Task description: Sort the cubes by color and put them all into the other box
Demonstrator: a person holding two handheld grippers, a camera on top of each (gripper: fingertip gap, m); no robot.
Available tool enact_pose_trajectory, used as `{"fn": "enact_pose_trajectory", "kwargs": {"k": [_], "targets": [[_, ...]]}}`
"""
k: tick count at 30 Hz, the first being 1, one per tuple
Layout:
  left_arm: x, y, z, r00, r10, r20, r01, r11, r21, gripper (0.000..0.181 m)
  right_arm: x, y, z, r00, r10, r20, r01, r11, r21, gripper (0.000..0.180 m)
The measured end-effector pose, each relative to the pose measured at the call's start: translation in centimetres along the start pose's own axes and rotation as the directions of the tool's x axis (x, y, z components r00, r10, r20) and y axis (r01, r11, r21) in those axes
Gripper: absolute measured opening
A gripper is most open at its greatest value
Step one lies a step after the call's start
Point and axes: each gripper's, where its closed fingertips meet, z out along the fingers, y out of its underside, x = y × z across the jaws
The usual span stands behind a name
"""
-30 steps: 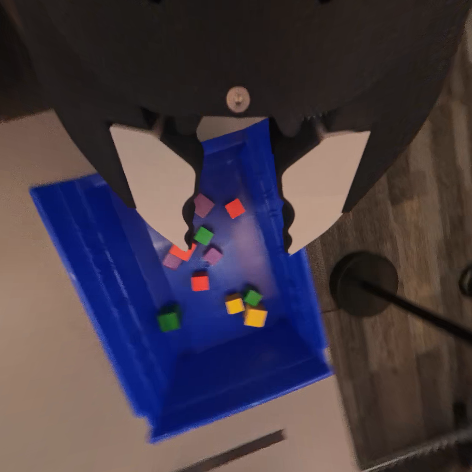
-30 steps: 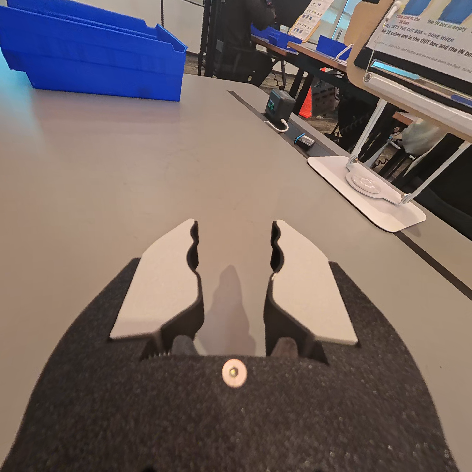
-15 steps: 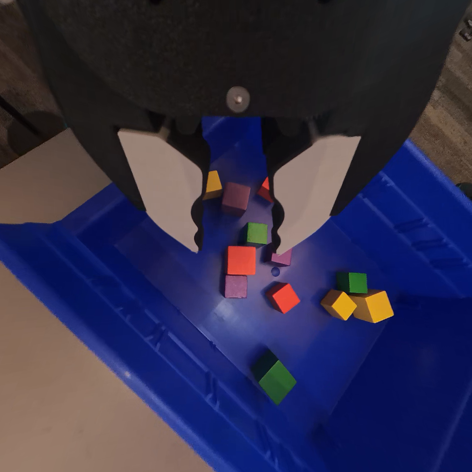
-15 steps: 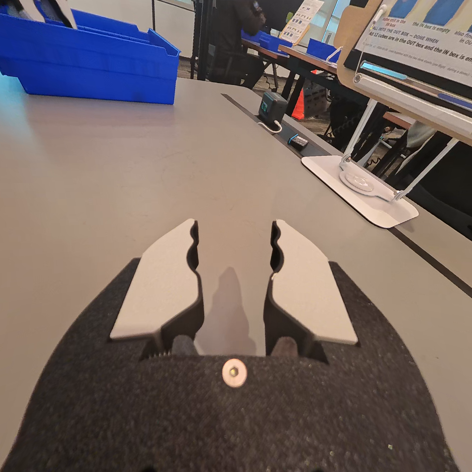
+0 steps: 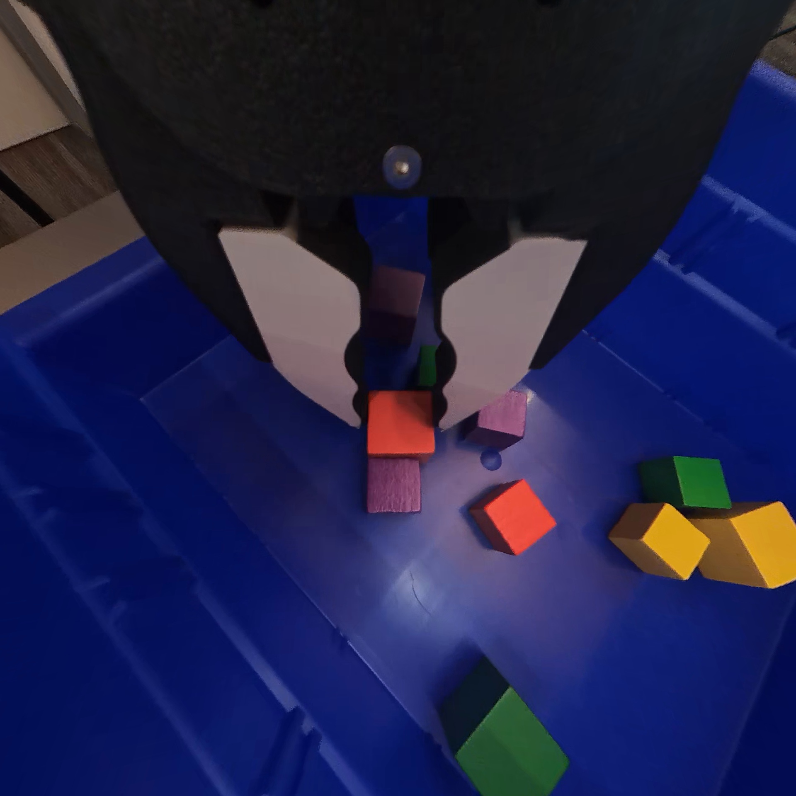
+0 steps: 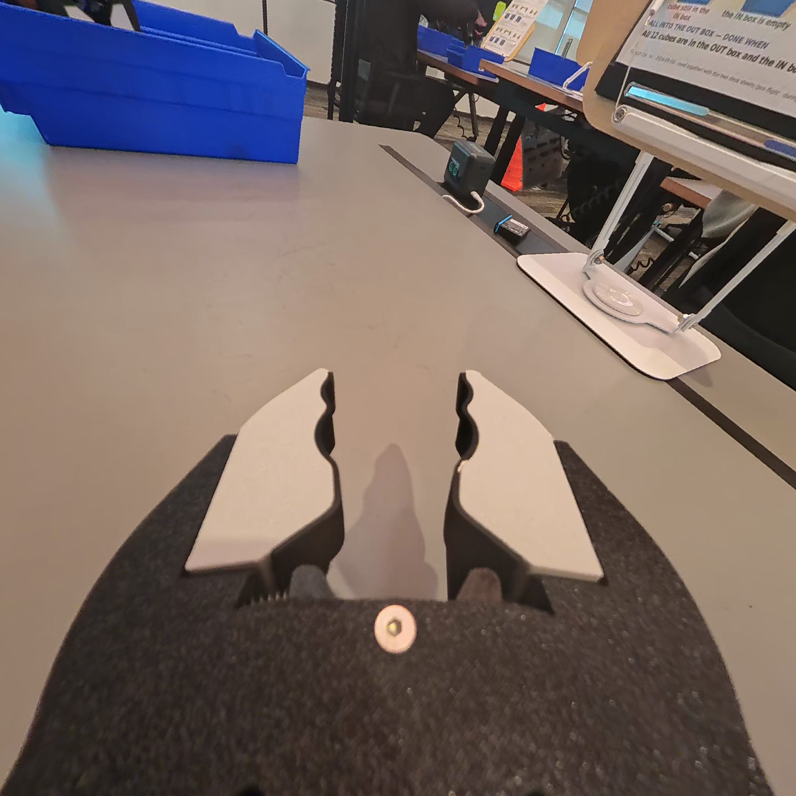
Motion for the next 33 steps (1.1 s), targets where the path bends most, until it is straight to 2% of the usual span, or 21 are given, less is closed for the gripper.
{"fn": "enact_pose_trajectory", "kwargs": {"k": [1,4,6,8,10,13,16,18,20,21,22,24,25,26,27,28,31,33], "targets": [[-0.1,0.0,0.0,1.000,-0.009,-0.004,0.009,1.000,-0.006,0.028,0.0,0.0,-0.1,1.000,-0.001,-0.001,0.001,1.000,0.000,0.054],[-1.2,-0.1,-1.3,0.999,-0.039,0.033,0.038,0.999,0.022,0.028,0.1,-0.1,-0.3,1.000,-0.001,-0.007,0.001,1.000,0.004,0.053],[-2.4,-1.6,-4.2,0.993,-0.076,0.090,0.062,0.988,0.145,0.028,0.3,-0.2,-0.4,1.000,0.011,-0.007,-0.011,1.000,0.010,0.053],[-2.8,-4.6,-8.6,0.986,-0.113,0.125,0.064,0.938,0.340,0.028,0.3,-0.4,-0.6,1.000,0.029,-0.004,-0.029,0.999,0.021,0.053],[-1.5,-8.9,-13.5,0.982,-0.110,0.152,0.009,0.836,0.548,0.028,0.3,-0.3,-0.4,0.999,0.047,0.006,-0.047,0.999,0.008,0.054],[3.8,-16.0,-19.1,0.977,-0.022,0.210,-0.152,0.618,0.771,0.027,-0.3,-0.1,0.0,0.998,0.056,0.035,-0.056,0.998,-0.014,0.056],[11.3,-22.7,-20.9,0.972,0.107,0.207,-0.233,0.386,0.892,0.027,-1.4,-1.1,0.3,0.990,0.115,0.085,-0.115,0.993,-0.003,0.061],[16.1,-26.4,-20.1,0.959,0.212,0.186,-0.238,0.251,0.938,0.027,-3.2,-2.8,0.6,0.945,0.257,0.202,-0.264,0.965,0.004,0.067],[20.4,-29.5,-18.6,0.929,0.322,0.184,-0.238,0.134,0.962,0.027,-5.3,-5.4,0.5,0.831,0.427,0.356,-0.456,0.890,-0.002,0.066],[22.1,-30.9,-17.6,0.910,0.367,0.194,-0.240,0.085,0.967,0.027,-6.1,-6.7,0.4,0.736,0.519,0.435,-0.563,0.826,-0.033,0.068],[23.7,-32.1,-16.6,0.893,0.404,0.198,-0.236,0.046,0.971,0.027,-6.8,-8.1,0.1,0.607,0.606,0.514,-0.669,0.739,-0.080,0.068],[26.3,-33.8,-14.7,0.863,0.471,0.182,-0.204,-0.005,0.979,0.027,-7.2,-10.6,-0.8,0.292,0.718,0.632,-0.836,0.513,-0.196,0.063],[27.3,-34.5,-14.0,0.852,0.493,0.176,-0.191,-0.022,0.981,0.027,-6.9,-11.4,-1.1,0.147,0.737,0.660,-0.881,0.400,-0.251,0.059],[28.1,-34.9,-13.4,0.839,0.513,0.180,-0.185,-0.042,0.982,0.027,-6.6,-11.6,-1.2,0.045,0.755,0.655,-0.903,0.312,-0.297,0.058],[29.0,-35.2,-13.0,0.824,0.535,0.189,-0.191,-0.053,0.980,0.027,-6.5,-11.4,-1.0,0.000,0.771,0.637,-0.910,0.264,-0.319,0.058],[29.7,-35.3,-12.5,0.809,0.552,0.201,-0.210,-0.048,0.976,0.027,-6.4,-10.9,-0.7,-0.007,0.794,0.608,-0.913,0.243,-0.327,0.058],[30.4,-35.3,-11.6,0.798,0.547,0.254,-0.280,-0.036,0.959,0.027,-6.7,-11.4,-0.5,-0.048,0.788,0.614,-0.915,0.211,-0.343,0.054],[30.3,-35.1,-11.0,0.806,0.542,0.239,-0.270,-0.023,0.963,0.027,-7.5,-12.1,-0.2,-0.061,0.777,0.627,-0.904,0.223,-0.364,0.054]]}}
